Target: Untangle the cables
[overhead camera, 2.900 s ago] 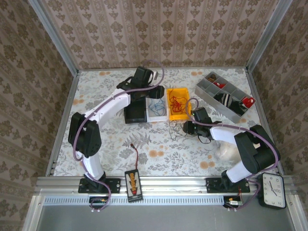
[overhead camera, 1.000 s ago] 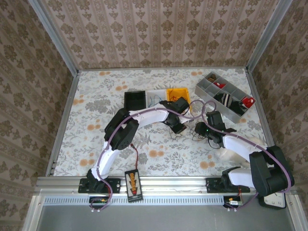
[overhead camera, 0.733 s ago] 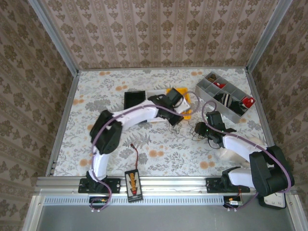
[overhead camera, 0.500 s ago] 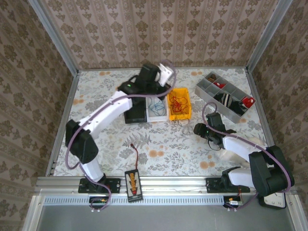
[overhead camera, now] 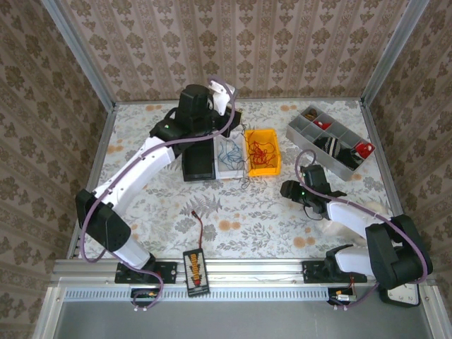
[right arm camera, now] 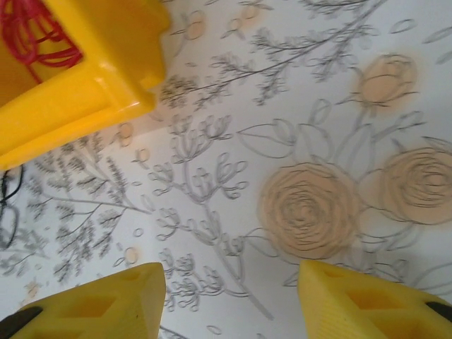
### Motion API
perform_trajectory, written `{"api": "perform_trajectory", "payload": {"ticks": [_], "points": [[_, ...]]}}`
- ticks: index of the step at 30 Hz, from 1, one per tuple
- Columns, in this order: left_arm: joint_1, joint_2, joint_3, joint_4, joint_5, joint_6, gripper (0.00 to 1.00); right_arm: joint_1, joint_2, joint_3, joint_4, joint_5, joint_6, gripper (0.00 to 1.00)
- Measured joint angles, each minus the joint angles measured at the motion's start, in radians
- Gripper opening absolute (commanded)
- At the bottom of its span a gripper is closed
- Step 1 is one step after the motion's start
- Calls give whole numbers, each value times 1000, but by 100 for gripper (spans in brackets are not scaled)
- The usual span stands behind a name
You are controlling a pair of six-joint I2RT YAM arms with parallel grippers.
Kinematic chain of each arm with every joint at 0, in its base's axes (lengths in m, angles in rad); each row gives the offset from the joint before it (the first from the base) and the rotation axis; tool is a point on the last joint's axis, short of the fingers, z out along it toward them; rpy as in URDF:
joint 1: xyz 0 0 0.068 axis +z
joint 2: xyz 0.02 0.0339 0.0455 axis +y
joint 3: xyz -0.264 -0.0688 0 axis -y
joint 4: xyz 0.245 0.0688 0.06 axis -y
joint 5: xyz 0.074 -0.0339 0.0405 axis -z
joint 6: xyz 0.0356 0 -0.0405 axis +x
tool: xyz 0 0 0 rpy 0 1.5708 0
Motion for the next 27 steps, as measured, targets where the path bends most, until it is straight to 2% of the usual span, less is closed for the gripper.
{"api": "perform_trajectory", "payload": {"ticks": [6, 11, 18, 23, 27], "points": [[0, -116, -102, 34, 83, 13, 0, 42, -13, 0, 31, -56, -38, 53], [-18, -204, -112, 37, 119, 33, 0, 106, -35, 7, 50, -135, -90, 56], [-82, -237, -111, 16, 135, 79, 0, 186, -58, 105, 58, -194, -142, 59], [-96, -238, -112, -2, 138, 99, 0, 221, -1, 195, 78, -210, -161, 58], [-101, -255, -112, -2, 142, 105, 0, 235, 93, 241, 87, -220, -165, 53]]}}
